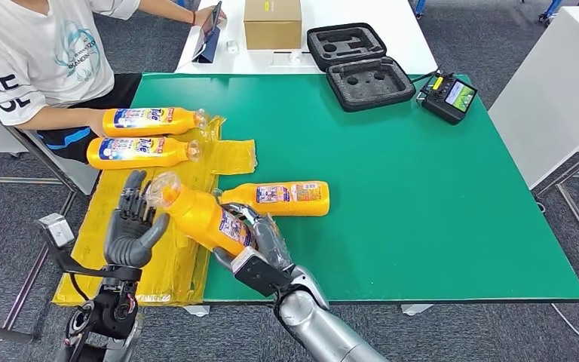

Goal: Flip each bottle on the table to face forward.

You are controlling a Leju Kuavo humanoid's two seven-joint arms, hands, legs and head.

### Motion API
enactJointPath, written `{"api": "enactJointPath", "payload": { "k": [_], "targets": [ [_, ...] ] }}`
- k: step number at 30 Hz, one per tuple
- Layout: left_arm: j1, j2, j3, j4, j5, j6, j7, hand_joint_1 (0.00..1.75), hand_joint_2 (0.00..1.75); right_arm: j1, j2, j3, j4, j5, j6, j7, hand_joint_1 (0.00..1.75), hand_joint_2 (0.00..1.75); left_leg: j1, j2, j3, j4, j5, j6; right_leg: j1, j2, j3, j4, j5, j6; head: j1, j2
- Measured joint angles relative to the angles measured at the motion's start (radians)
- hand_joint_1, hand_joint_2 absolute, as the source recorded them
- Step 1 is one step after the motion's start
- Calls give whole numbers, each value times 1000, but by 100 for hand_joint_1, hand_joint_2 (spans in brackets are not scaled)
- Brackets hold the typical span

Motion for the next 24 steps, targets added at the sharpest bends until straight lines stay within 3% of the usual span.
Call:
{"api": "enactJointPath", "payload": {
  "k": [8, 24],
  "targets": [
    [0, 0, -75, 25, 57, -124, 92, 0, 175, -4, 14, 10, 26, 42, -2, 1, 175, 175, 0, 0, 0, 0, 0, 0, 0, 0, 0, 0, 0, 0, 0, 0],
    [-14, 0, -144, 54, -1, -70, 83, 3, 175, -10, 31, 18, 48, 55, 1, 15, 175, 175, 0, 0, -1, 0, 0, 0, 0, 0, 0, 0, 0, 0, 0, 0]
  ]
}}
